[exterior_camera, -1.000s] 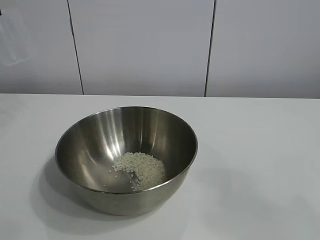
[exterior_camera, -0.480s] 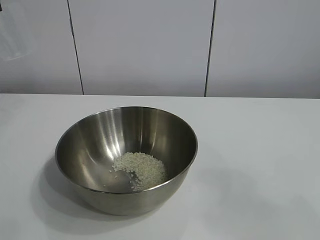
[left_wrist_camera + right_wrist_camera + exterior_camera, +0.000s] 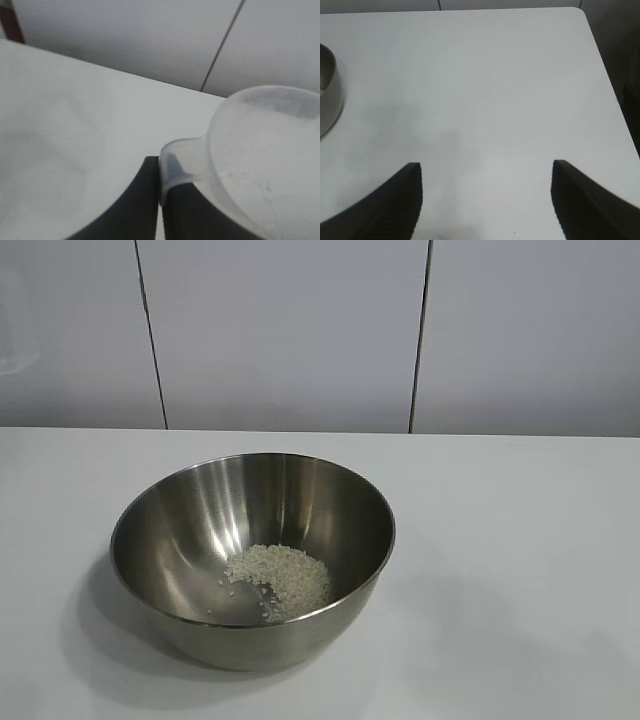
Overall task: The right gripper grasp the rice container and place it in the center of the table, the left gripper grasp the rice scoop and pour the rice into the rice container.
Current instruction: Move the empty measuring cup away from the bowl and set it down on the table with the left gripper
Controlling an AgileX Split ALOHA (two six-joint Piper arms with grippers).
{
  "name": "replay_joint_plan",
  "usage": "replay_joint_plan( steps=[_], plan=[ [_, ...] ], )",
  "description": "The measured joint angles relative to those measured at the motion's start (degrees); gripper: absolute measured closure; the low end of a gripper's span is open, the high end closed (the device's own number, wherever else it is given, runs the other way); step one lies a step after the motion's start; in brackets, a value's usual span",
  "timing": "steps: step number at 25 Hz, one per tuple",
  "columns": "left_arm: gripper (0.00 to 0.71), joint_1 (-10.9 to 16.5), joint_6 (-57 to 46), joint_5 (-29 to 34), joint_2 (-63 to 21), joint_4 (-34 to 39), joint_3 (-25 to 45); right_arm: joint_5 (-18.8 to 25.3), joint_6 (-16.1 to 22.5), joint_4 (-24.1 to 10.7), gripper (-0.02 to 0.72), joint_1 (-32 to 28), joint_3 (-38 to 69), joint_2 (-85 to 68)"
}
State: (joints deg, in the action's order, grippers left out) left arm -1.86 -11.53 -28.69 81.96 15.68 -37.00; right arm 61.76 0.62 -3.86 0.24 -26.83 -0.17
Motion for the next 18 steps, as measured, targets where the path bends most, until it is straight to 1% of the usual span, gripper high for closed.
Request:
replay_joint_plan(
  steps=[2,3,5,8,12,18],
  plan=[
    [0.704,0.00,4.98,-4.93,0.00,-7.26,3.90,0.00,0.00,0.00,0.209,0.00,0.00,0.00],
    [0.704,0.00,6.76,-7.28,0.00,-9.74,5.71,0.00,0.00,0.00,0.209,0.00,0.00,0.00],
    [0.704,0.00,8.72,-11.19,0.24,-12.09,8.64,0.00,0.00,0.00,0.209,0.00,0.00,0.00],
    [0.704,0.00,9.36,-16.96,2.53,-12.85,11.63,0.00,0.00,0.00,0.209,0.00,0.00,0.00],
    [0.704,0.00,9.57,-22.66,6.86,-12.27,13.59,0.00,0.00,0.00,0.209,0.00,0.00,0.00],
    [0.704,0.00,9.57,-27.69,14.73,-10.78,17.16,0.00,0.00,0.00,0.209,0.00,0.00,0.00]
  ],
)
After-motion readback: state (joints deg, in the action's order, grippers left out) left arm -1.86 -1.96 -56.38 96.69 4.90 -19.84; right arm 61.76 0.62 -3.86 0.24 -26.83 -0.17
